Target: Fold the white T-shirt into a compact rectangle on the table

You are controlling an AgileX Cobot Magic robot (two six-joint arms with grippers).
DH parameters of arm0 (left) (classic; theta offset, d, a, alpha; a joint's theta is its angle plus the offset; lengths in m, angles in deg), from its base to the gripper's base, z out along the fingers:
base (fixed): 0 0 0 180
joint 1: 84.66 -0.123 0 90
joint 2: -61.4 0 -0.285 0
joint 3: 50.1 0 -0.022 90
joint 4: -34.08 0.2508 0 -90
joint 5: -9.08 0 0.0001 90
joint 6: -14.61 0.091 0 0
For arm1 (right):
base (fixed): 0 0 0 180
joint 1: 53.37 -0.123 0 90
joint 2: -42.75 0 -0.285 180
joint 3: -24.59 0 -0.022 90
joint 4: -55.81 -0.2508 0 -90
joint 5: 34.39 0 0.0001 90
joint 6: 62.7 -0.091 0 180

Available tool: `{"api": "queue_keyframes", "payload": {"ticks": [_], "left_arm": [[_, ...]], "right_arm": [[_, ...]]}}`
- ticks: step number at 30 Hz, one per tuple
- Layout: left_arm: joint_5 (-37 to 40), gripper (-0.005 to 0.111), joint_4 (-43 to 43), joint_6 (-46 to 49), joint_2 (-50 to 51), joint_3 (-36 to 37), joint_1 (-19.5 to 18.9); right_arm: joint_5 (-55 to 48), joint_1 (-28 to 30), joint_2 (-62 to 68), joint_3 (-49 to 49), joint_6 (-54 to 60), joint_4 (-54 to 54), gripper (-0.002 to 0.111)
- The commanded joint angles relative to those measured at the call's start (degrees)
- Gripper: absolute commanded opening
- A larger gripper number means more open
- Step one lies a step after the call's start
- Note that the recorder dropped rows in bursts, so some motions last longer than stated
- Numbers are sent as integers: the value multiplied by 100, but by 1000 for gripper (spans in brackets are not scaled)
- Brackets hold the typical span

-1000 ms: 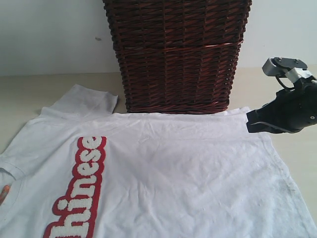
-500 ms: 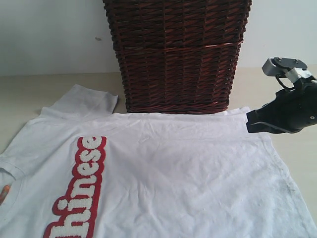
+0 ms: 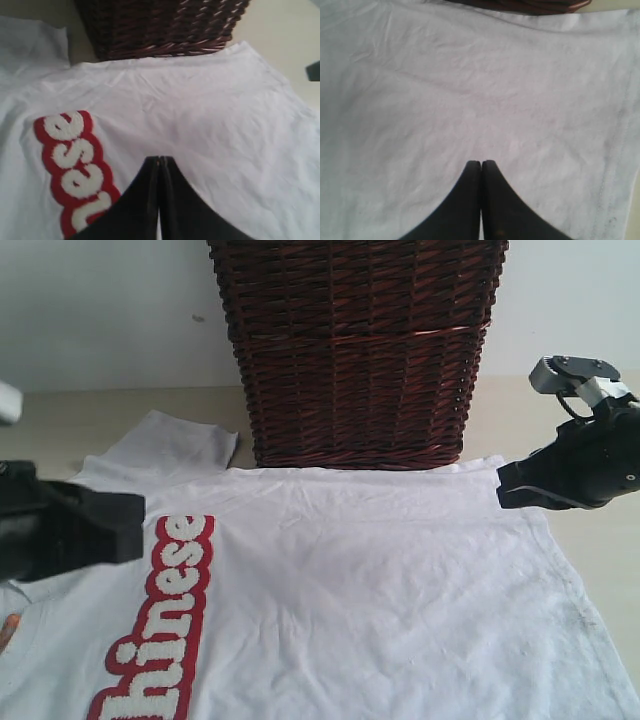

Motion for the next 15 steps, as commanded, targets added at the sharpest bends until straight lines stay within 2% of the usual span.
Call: {"api": "queue_keyframes", "payload": {"ticks": [1, 2, 5, 7, 11, 15], "left_arm": [[661, 0, 150, 319, 1570, -1054, -937], [972, 0, 378, 319, 2022, -1265, -1242], [983, 0, 615, 308, 3211, -1646, -2004], [1111, 0, 615, 308, 3731, -1932, -2297], [1137, 0, 689, 383, 4057, -2313, -2322], [1081, 0, 689, 694, 3808, -2382, -2322]], "right_arm": [[-18, 20, -14, 54, 57, 6, 0], [-7, 20, -14, 54, 72, 6, 0], [-7, 20, -14, 54, 70, 6, 0], [-7, 20, -14, 54, 70, 6, 0], [5, 20, -14, 54, 70, 6, 0], [246, 20, -14, 54, 199, 6, 0]]}}
